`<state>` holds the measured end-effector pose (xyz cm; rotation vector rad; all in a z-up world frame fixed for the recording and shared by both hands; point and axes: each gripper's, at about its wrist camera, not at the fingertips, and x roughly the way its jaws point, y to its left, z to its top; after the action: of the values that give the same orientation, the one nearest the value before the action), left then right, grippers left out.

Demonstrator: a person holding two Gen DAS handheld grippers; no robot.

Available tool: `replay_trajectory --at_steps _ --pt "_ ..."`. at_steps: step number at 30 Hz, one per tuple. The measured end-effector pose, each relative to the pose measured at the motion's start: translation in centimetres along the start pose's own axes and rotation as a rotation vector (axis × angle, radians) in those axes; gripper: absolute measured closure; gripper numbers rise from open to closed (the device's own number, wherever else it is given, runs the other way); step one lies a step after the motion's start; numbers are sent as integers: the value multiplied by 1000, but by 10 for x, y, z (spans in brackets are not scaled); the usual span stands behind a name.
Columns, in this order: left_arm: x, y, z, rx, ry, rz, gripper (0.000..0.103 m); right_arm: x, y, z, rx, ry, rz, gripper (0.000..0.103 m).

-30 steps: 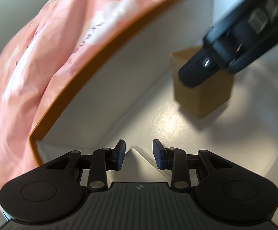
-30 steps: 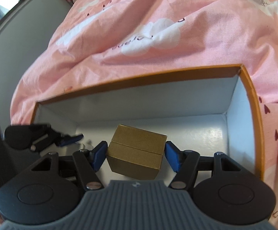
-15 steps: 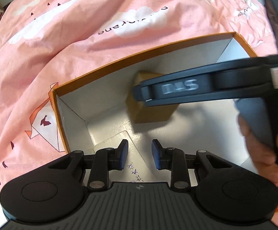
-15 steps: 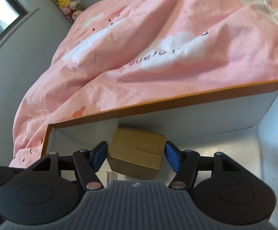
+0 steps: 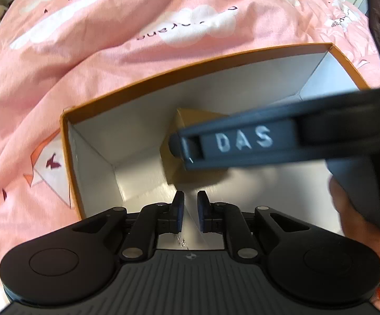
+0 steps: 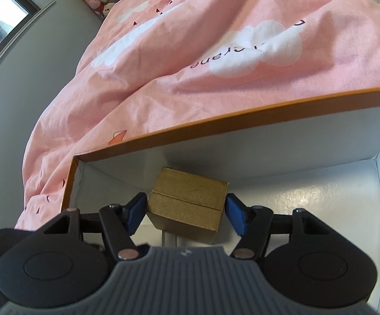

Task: Organize objects
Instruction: 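Lower the brown cube into the orange box corner with the right gripper, then open the right gripper to release the cube and push it into the corner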

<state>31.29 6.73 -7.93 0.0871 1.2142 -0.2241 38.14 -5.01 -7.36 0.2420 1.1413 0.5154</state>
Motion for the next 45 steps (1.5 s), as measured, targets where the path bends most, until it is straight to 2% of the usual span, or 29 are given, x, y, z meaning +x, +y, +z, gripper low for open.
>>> replay_trajectory --at_steps 7,10,16,23,27,30,33,35,39,42,45 --pt "14 1 13 -21 -18 65 90 -4 -6 -4 -11 14 -5 37" --pt "14 2 14 -37 -16 67 90 -5 -10 -2 -14 7 5 37" --pt "8 -3 6 5 4 82 90 4 1 1 -63 13 33 37" --pt "11 -1 7 -21 -22 107 90 5 4 -1 -50 38 91 36" --pt "11 -2 5 -4 -42 114 90 -6 2 1 -54 21 112 37" --pt "8 -2 3 -2 -40 101 90 -12 -1 2 -55 25 122 52" --pt "-4 1 1 -19 -34 46 89 -14 -8 1 -45 29 107 68" --pt "-12 3 -2 -13 -30 28 89 -14 -13 -1 -37 27 87 87" --pt "-29 5 -8 -27 -50 21 88 -10 -19 -3 -23 17 39 94" --pt "-45 11 -13 -62 -87 16 83 -4 -18 -4 -30 16 -10 98" --pt "-57 16 -16 -110 -126 7 82 3 -14 -4 -42 35 16 100"
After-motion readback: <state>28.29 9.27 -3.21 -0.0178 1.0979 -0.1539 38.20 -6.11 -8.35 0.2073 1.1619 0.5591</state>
